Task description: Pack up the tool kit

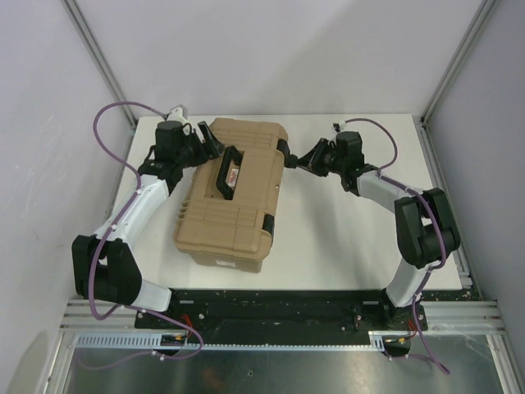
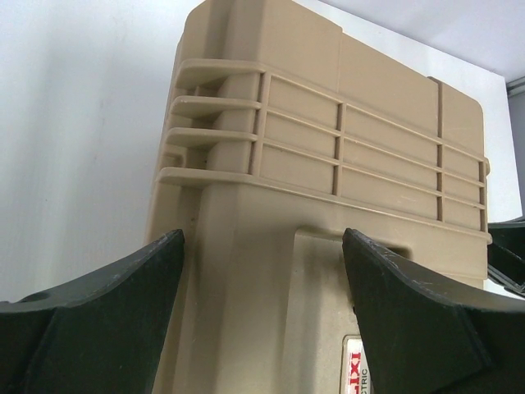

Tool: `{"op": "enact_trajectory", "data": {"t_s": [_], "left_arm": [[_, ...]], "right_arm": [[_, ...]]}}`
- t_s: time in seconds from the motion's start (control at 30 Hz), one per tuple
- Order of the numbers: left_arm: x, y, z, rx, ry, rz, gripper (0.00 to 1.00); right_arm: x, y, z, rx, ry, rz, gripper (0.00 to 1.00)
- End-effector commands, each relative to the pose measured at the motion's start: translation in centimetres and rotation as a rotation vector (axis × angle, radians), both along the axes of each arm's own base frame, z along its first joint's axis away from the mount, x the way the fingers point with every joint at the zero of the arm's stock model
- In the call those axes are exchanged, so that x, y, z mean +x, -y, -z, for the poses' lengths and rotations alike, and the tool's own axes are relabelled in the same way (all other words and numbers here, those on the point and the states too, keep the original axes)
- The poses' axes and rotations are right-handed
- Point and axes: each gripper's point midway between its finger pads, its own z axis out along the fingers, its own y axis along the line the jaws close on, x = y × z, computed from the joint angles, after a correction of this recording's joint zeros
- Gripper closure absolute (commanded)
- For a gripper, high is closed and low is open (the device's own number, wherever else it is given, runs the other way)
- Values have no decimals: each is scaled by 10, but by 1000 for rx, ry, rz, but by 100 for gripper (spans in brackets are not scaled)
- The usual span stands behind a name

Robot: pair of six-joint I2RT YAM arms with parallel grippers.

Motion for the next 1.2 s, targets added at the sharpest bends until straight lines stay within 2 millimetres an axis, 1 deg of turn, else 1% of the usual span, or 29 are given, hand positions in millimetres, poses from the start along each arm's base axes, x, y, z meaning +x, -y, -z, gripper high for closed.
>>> {"op": "enact_trajectory", "data": {"t_s": [0.0,0.2,0.4,0.67,0.83,0.97,1.03,1.17], "left_arm": [[-22,-1,50,28,-173,20,16],[-24,1,53,21,-183,21,16],[-27,3,61,10,-206,30,17],[-31,5,66,14,-217,48,19],[-31,7,66,19,-215,69,20],[-32,13,65,30,-206,112,21],[-33,14,65,36,-201,125,21],[-34,15,66,41,-203,131,21]], "right_arm": [[-5,-20,16,15,-38,-73,81],[-12,-34,33,29,-76,-112,83],[-13,-39,46,60,-112,-118,84],[-10,-45,55,74,-111,-118,84],[-9,-53,65,82,-110,-124,84],[-12,-61,72,81,-108,-144,83],[-14,-65,73,85,-110,-150,83],[-13,-68,69,96,-93,-154,83]]}}
